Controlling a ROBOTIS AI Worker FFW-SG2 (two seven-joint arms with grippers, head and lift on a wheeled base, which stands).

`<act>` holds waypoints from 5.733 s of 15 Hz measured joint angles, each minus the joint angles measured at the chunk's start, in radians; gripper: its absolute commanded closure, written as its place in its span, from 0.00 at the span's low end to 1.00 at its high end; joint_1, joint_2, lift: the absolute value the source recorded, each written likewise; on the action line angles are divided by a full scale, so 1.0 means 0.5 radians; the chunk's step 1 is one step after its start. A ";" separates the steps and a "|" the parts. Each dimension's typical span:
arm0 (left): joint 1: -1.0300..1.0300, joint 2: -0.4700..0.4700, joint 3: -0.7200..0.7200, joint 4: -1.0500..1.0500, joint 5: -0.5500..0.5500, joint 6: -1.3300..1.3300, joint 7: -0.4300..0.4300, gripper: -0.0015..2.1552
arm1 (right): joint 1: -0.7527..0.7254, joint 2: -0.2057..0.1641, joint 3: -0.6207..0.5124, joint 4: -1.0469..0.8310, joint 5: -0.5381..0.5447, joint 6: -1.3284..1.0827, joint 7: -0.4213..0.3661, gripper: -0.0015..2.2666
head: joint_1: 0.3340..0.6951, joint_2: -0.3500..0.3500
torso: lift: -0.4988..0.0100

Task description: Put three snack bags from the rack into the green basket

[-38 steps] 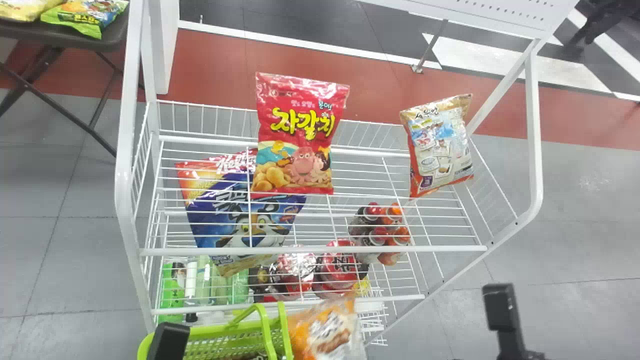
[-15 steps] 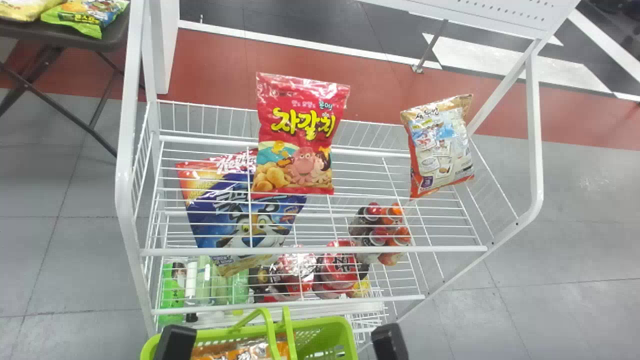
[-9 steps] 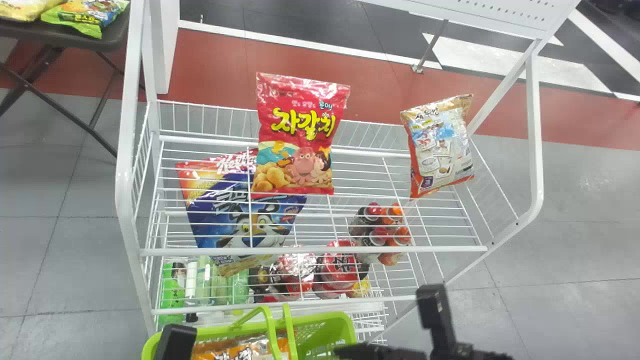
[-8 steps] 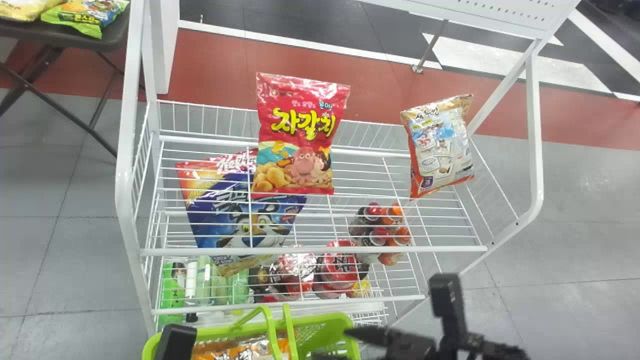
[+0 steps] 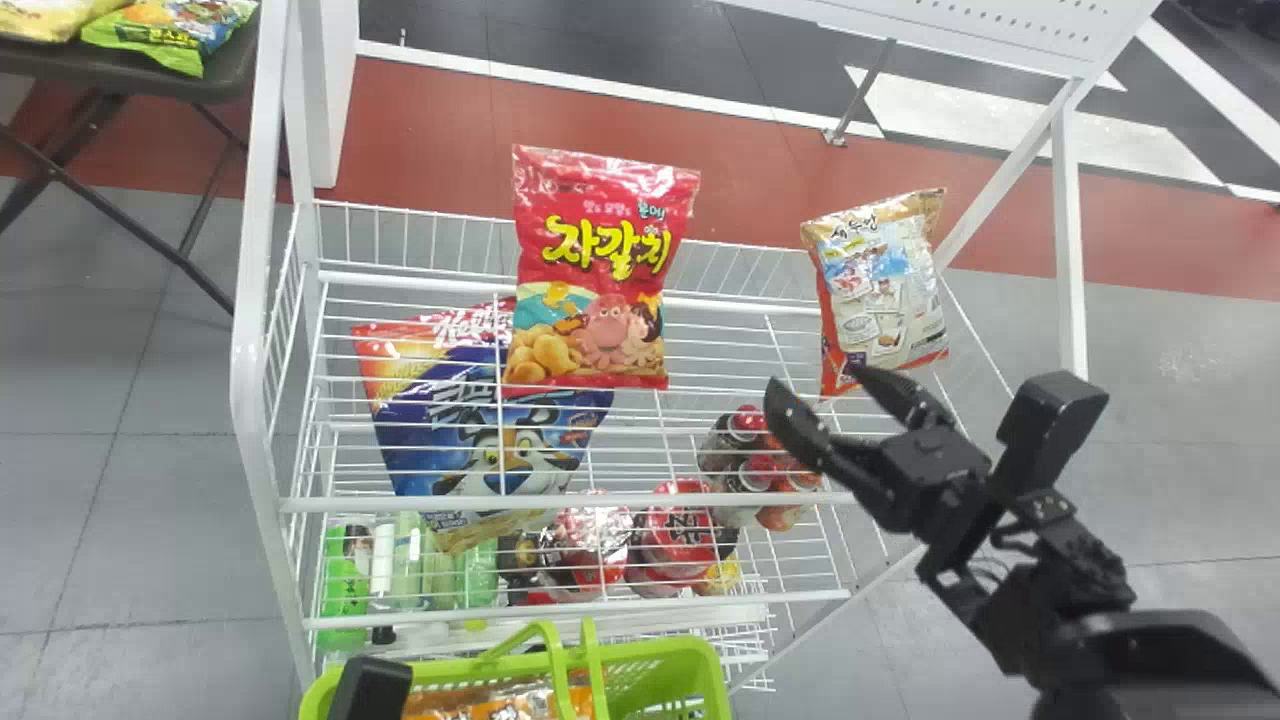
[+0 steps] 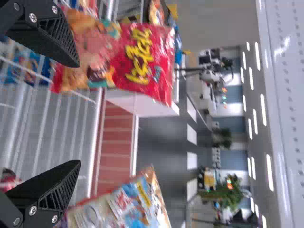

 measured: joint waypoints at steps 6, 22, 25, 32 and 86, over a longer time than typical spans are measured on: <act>-0.001 0.000 -0.017 -0.002 -0.021 0.007 0.003 0.62 | -0.489 -0.043 0.073 0.455 0.190 -0.091 -0.170 0.04 | 1.00 0.00 | 0.98; -0.034 0.000 -0.025 0.028 -0.022 0.052 0.002 0.62 | -0.898 -0.199 0.173 1.144 0.258 -0.366 -0.264 0.99 | 1.00 0.00 | 0.98; -0.033 0.000 -0.025 0.027 -0.022 0.050 0.004 0.62 | -0.826 -0.198 0.126 1.070 0.213 -0.420 -0.284 0.99 | 1.00 0.00 | 0.98; -0.028 0.000 -0.037 0.023 -0.027 0.050 0.013 0.62 | -0.331 -0.186 -0.089 0.423 -0.107 -0.324 -0.183 0.99 | 1.00 0.00 | 0.98; 0.006 0.000 -0.021 0.084 -0.016 -0.140 -0.046 0.62 | 1.019 0.206 0.377 -0.557 0.175 -0.890 -0.284 0.03 | 1.00 0.00 | 0.98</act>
